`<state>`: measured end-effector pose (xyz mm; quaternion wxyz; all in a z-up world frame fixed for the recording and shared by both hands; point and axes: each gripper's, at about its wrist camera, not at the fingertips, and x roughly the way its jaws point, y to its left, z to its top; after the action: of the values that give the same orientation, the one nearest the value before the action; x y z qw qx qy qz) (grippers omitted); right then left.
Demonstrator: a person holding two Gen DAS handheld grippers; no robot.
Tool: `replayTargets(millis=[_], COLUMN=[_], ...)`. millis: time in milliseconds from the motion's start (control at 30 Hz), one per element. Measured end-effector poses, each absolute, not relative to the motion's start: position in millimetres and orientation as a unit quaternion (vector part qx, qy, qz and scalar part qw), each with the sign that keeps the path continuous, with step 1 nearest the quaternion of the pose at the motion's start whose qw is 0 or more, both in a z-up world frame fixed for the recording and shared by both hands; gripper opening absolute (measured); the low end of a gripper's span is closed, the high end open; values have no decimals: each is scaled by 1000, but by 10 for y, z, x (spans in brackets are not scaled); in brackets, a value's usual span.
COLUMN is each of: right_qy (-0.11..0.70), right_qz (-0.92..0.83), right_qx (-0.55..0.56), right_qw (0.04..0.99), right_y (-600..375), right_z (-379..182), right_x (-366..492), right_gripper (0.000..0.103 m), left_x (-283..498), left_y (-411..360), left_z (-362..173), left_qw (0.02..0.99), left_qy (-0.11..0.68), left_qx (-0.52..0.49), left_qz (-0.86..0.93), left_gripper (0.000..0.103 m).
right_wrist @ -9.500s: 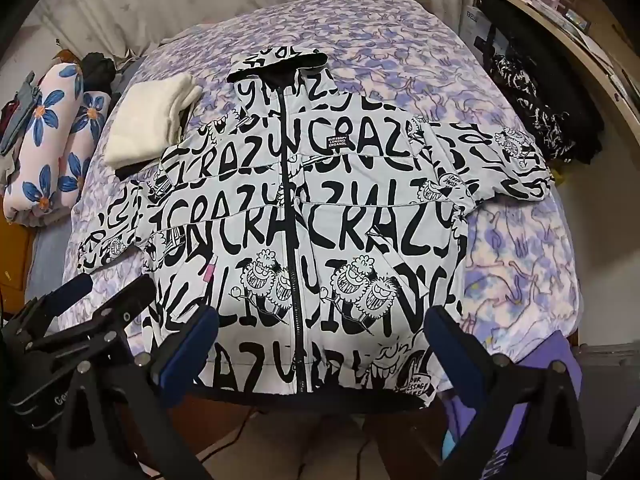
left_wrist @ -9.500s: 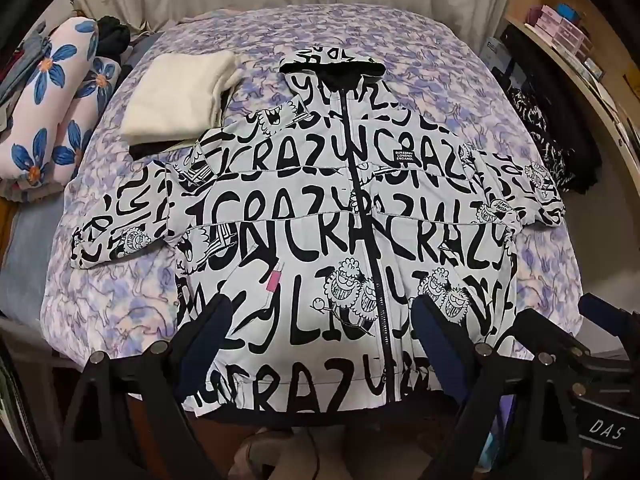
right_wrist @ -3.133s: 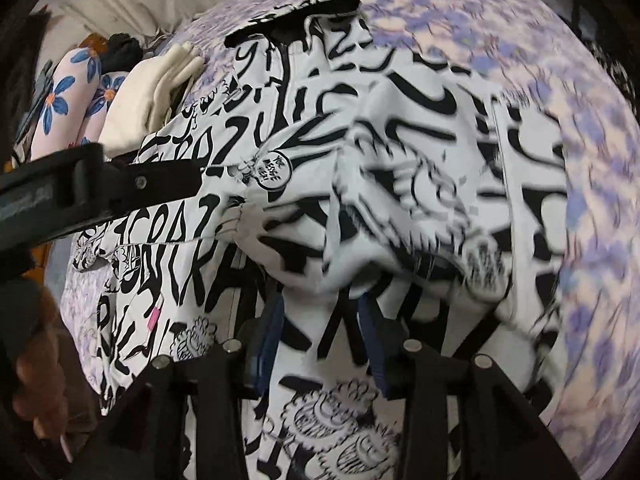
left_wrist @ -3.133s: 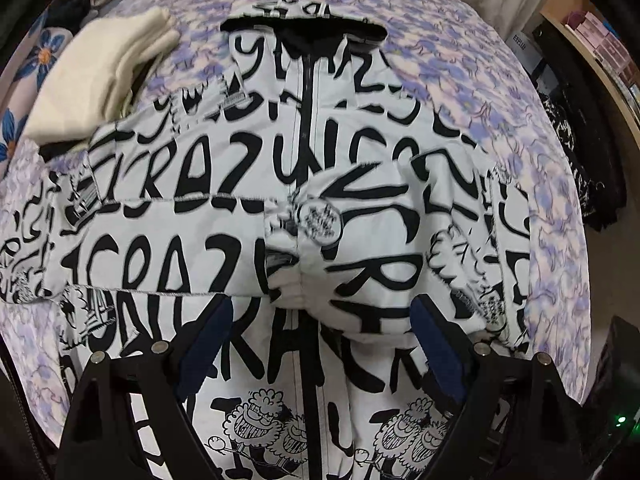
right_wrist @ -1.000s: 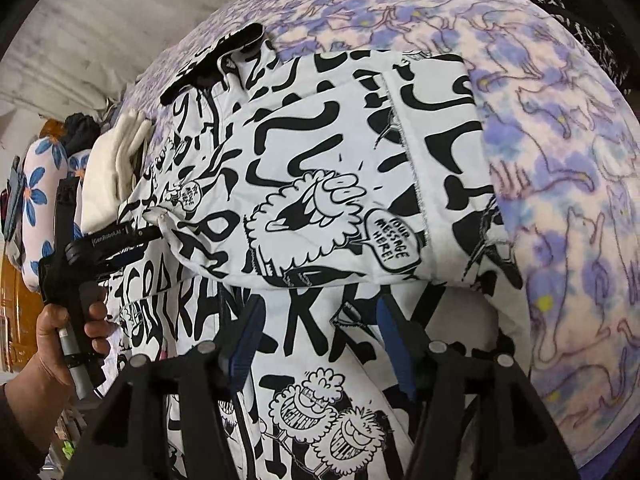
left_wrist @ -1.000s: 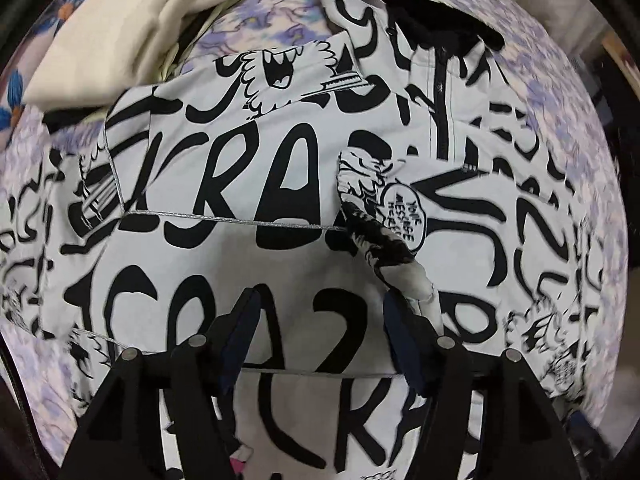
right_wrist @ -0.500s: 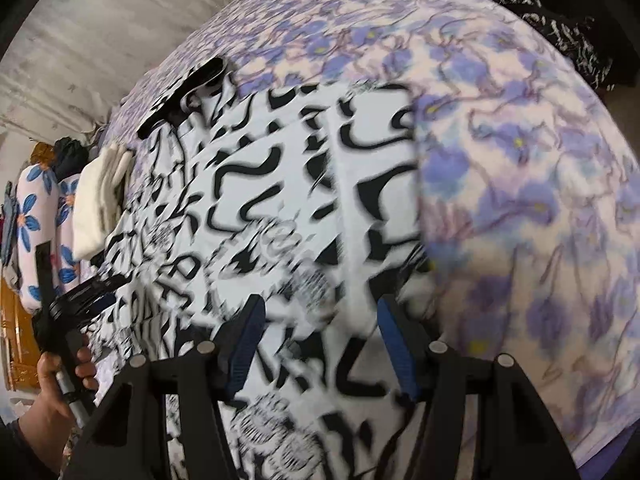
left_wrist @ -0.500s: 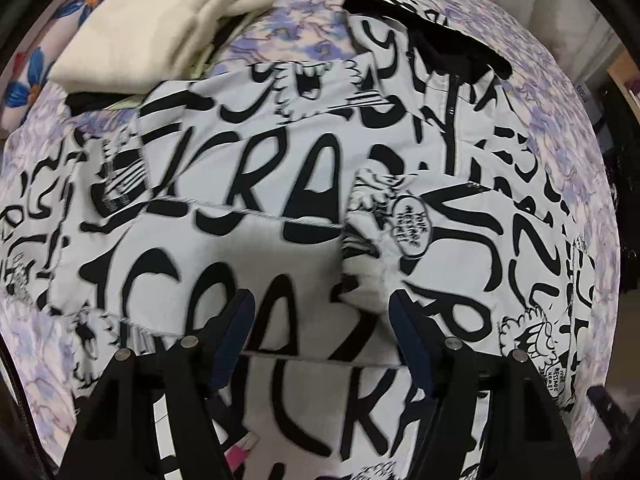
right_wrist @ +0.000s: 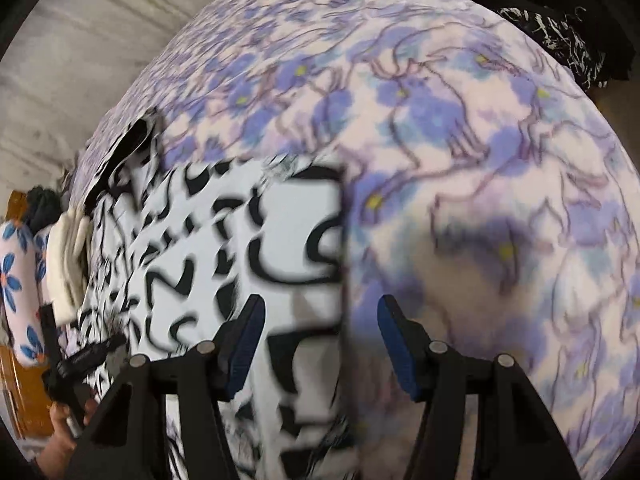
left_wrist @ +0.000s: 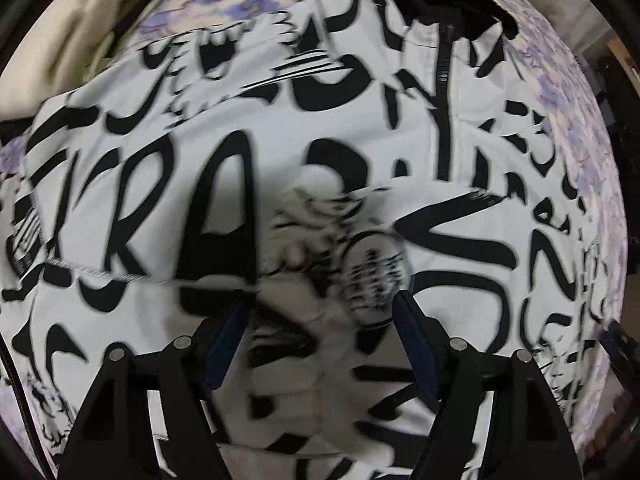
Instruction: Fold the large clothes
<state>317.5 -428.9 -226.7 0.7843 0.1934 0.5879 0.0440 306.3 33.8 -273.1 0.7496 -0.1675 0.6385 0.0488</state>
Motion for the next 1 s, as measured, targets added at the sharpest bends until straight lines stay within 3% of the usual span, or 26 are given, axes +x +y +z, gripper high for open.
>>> replayTargets(millis=[33,133,200,233,267,367,500,600,633,667,733,1000], right_qy=[591,595,602,597,595,565,575,588,594,596,595,627], right_qz=[44,45,50,62,67,58,44,42,50,58,75,114], right_qx=[201,207,192,178,170,149,133,162,175,180,181,66], right_qw=[780,775,774,780,783,810,806,791,783,781,780,768], right_y=[-4305,-4289,-4219,-4176,-4150,-4158,-4180,-4224,-4239,-4243,-4232,-3854], right_z=[-2321,-2442,-2510,-2504,-2480,-2313,-2501,-2463,-2405,-2361,-2218,-2043], right_x=[3242,3377,3438,3464,3485,3457,3463,3459,3418,3365,3148,2060], right_gripper=[58,58,58,40,4,3,3,8,16,32,53,55], left_x=[3104,3226,3283,3296,3309,3319,3317,3225,3201,3186,3101,2630], left_y=[305,195,154,144,133,128,86,199,213,236,326,431], left_z=[-2721,-2688,-2632,-2587,-2526,-2348,-2523,-2588,-2571,-2567,-2569,-2652], left_qw=[750,758,765,772,780,803,793,782,780,775,759,755], left_qy=[639,639,634,626,616,583,599,612,615,621,638,639], left_qx=[-163,-112,-92,-89,-86,-97,-64,-66,-72,-80,-114,-137], left_qz=[49,67,65,66,68,74,94,96,92,86,69,54], left_gripper=[69,21,16,13,12,9,10,17,26,47,74,71])
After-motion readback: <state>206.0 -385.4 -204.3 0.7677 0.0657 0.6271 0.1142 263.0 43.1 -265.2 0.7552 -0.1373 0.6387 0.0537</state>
